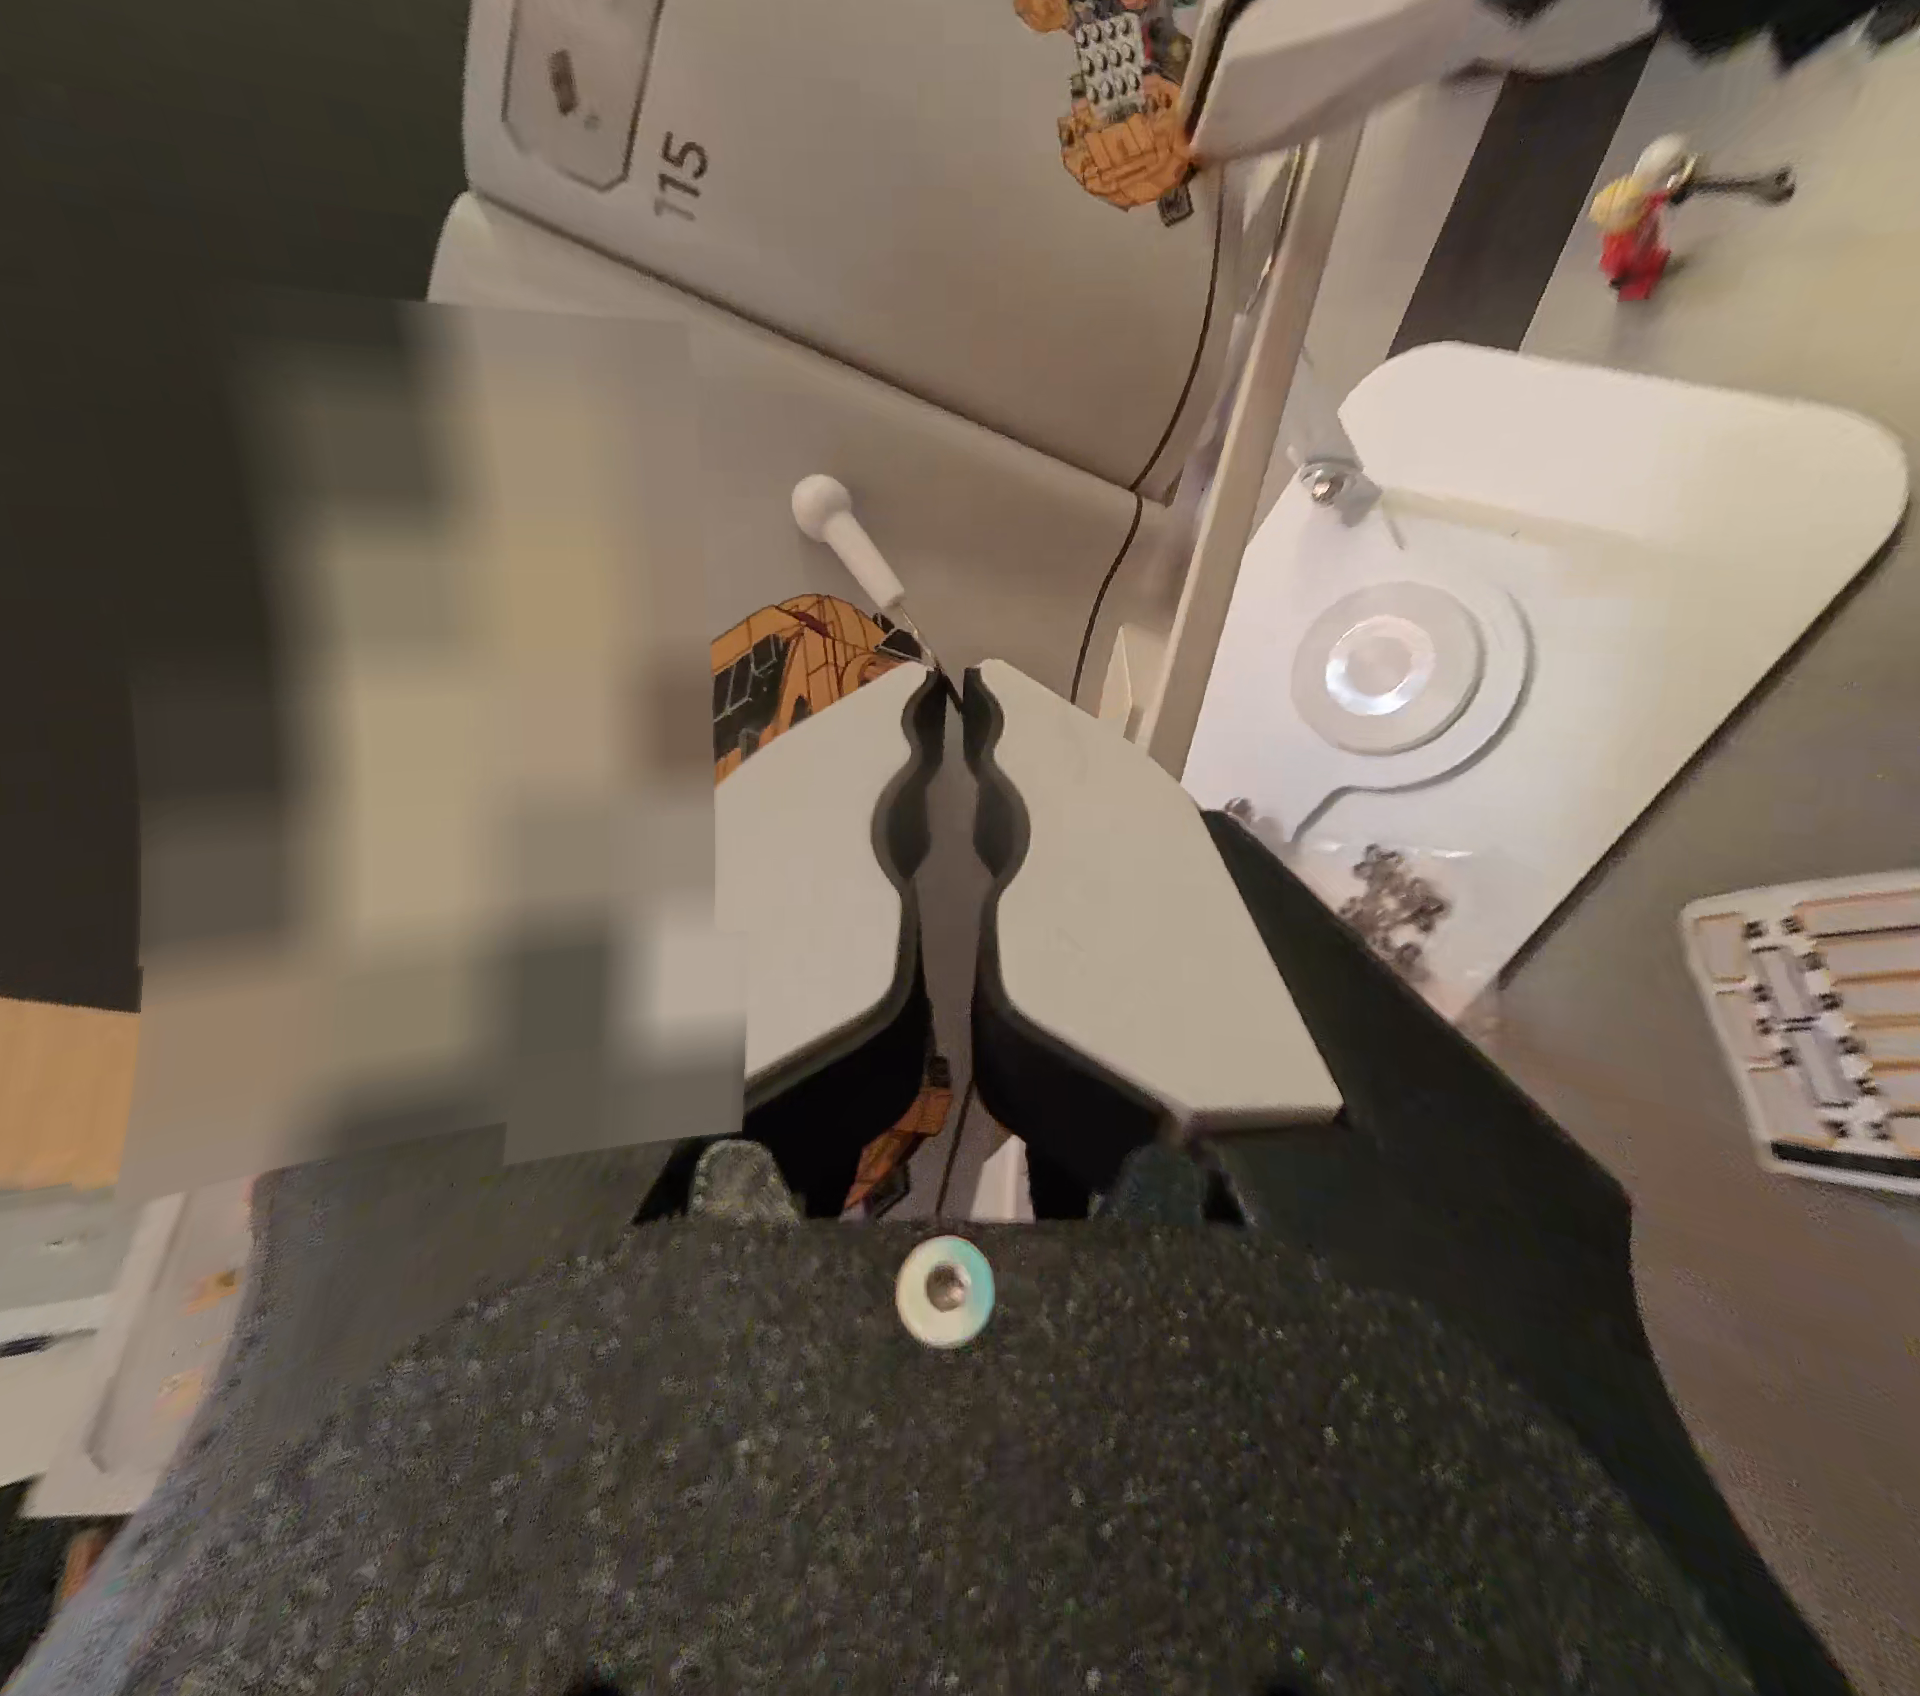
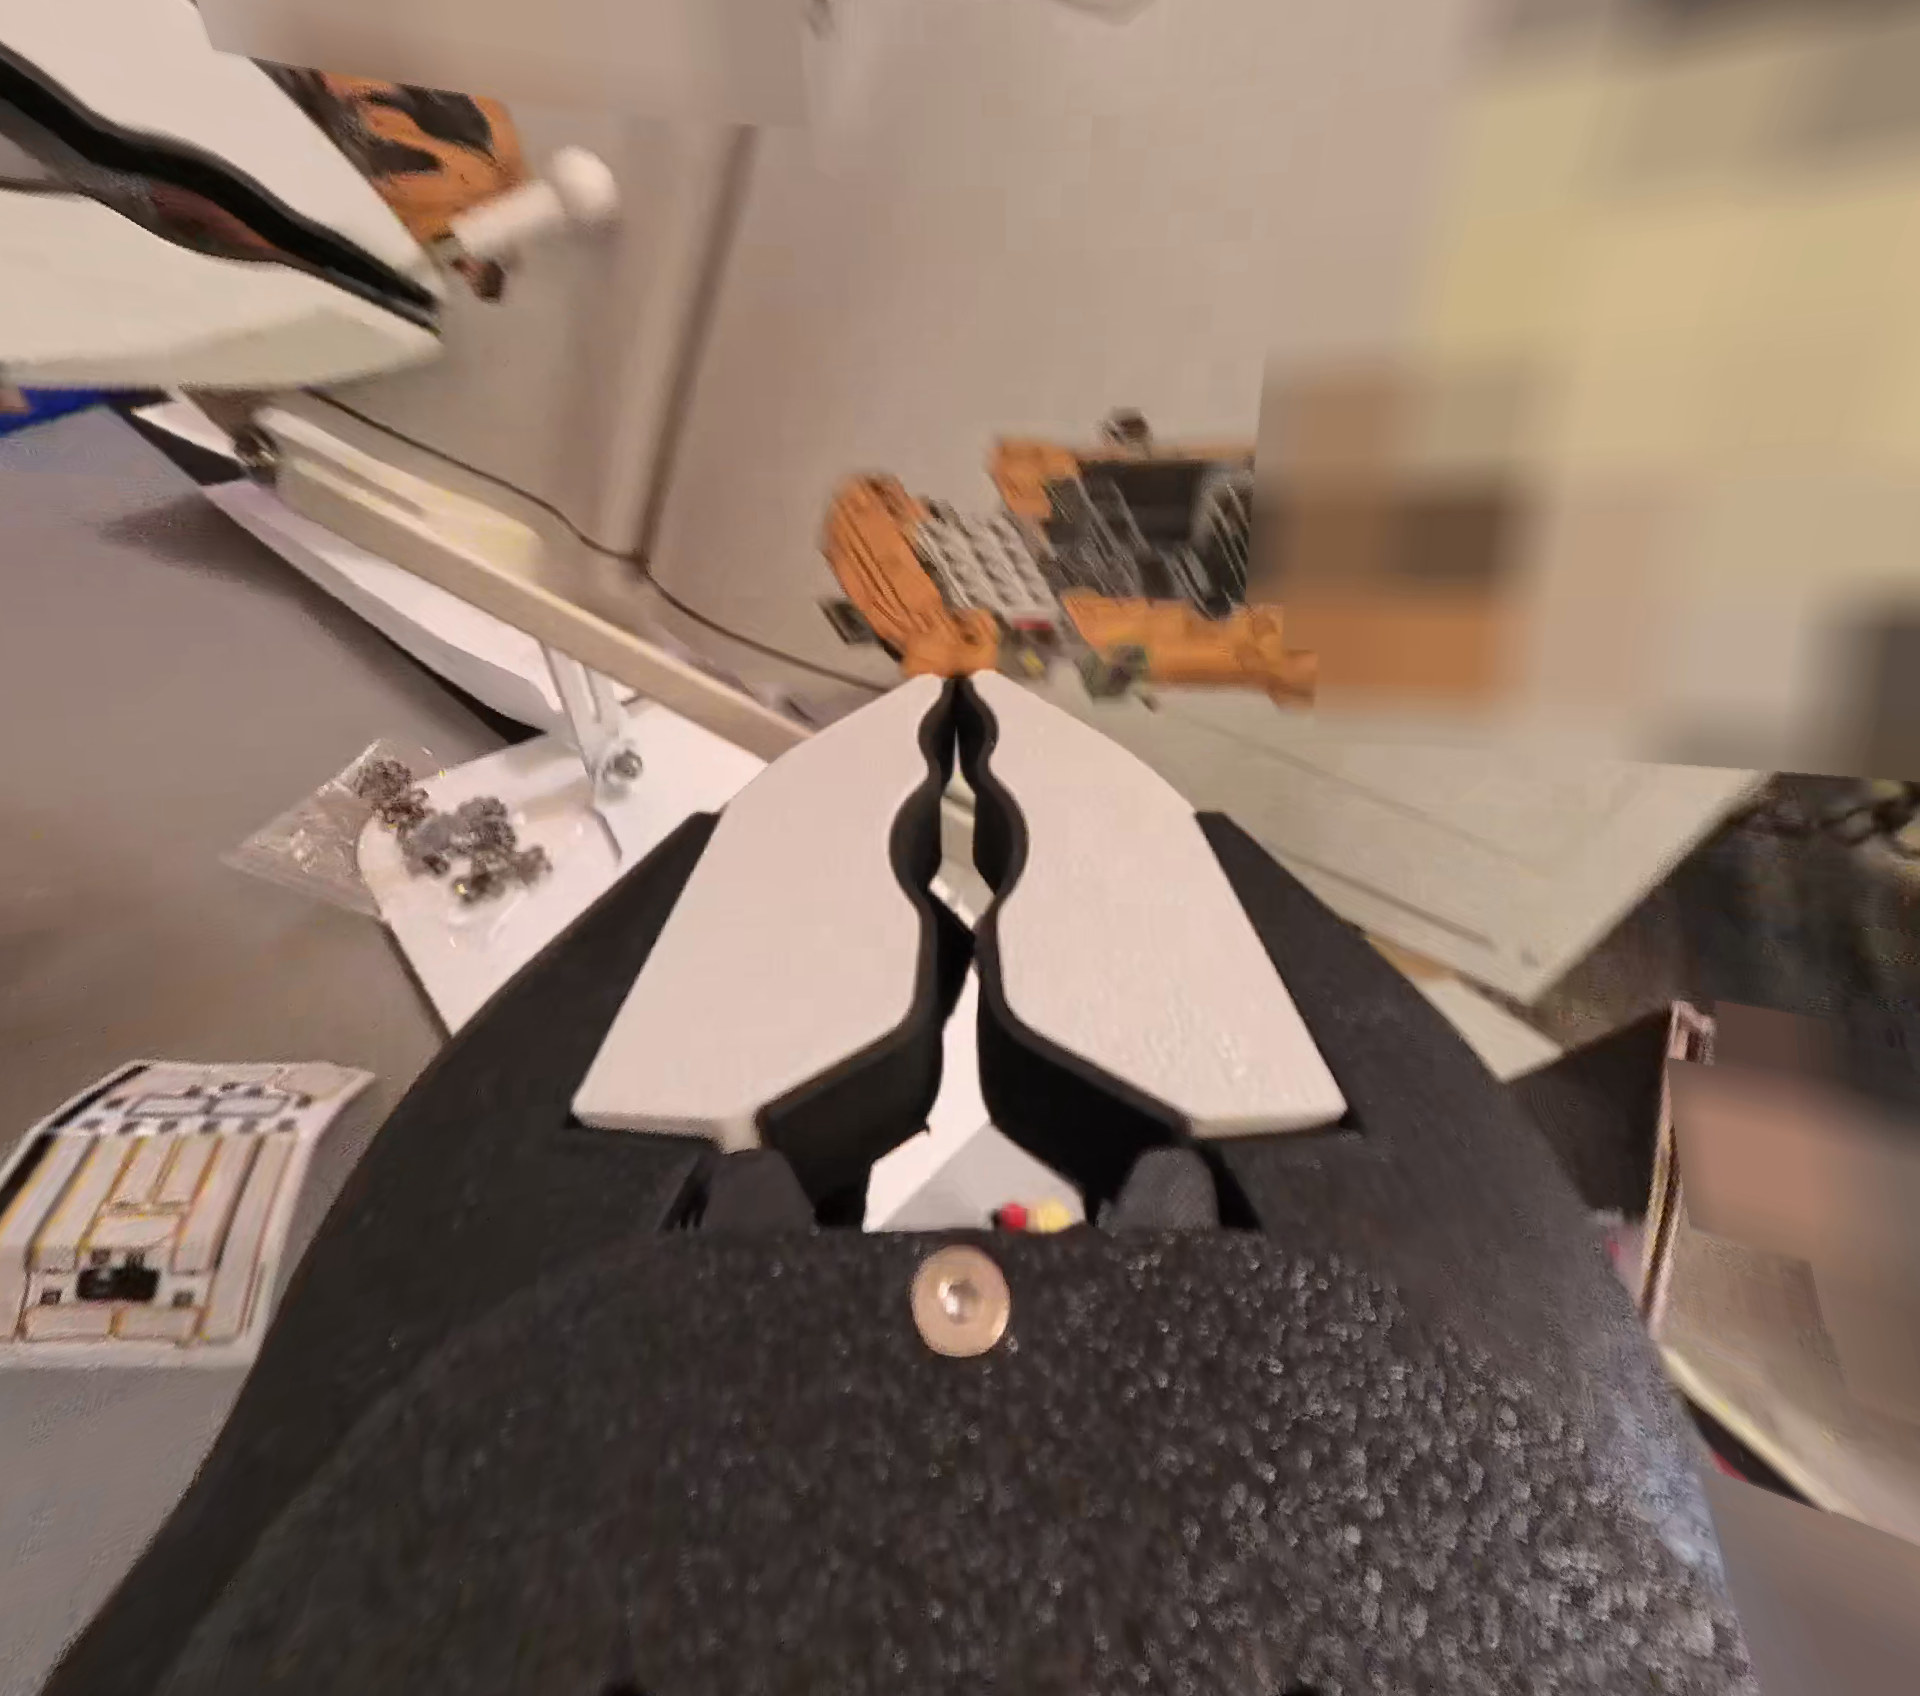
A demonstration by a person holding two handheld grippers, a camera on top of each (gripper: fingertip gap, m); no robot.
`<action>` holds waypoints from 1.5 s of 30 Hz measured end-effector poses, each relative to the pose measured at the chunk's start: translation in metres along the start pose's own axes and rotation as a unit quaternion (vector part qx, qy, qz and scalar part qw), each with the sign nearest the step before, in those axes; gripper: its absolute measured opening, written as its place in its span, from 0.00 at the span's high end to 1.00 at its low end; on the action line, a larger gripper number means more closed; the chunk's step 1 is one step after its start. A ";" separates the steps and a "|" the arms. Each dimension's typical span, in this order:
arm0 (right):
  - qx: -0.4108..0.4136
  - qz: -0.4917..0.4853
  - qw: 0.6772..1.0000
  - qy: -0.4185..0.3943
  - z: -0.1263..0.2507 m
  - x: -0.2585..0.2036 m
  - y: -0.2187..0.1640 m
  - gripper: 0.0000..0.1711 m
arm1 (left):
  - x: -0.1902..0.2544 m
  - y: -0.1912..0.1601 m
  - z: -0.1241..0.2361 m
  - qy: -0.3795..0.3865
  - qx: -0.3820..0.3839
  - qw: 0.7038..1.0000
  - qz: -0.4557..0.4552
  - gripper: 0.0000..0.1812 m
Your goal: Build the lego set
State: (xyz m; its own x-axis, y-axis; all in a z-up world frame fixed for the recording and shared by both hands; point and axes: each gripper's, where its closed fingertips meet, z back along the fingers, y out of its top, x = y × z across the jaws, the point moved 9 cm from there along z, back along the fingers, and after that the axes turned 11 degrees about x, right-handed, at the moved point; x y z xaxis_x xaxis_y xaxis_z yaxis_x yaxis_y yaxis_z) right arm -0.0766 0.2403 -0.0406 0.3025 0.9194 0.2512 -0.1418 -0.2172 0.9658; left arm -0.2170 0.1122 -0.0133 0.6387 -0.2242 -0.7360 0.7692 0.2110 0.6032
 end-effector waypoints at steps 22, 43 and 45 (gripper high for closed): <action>0.041 -0.173 0.975 0.130 0.004 0.125 -0.009 0.71 | 0.013 0.004 0.004 -0.003 -0.006 0.995 -0.100 0.97; 0.112 -0.143 0.983 0.038 0.117 0.115 -0.005 0.73 | 0.024 -0.008 0.072 0.023 0.049 0.999 0.001 0.97; 0.138 -0.131 0.982 0.010 0.149 0.093 -0.003 0.75 | 0.029 -0.010 0.085 0.022 0.053 0.998 0.032 0.98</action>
State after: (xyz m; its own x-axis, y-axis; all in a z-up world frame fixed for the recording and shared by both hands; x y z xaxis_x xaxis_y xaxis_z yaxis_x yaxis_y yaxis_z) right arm 0.0928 0.2776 -0.0107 0.2763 0.9610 -0.0077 0.2007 -0.0499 0.9784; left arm -0.2048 0.0225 -0.0142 0.6867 -0.1715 -0.7065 0.7263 0.1208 0.6766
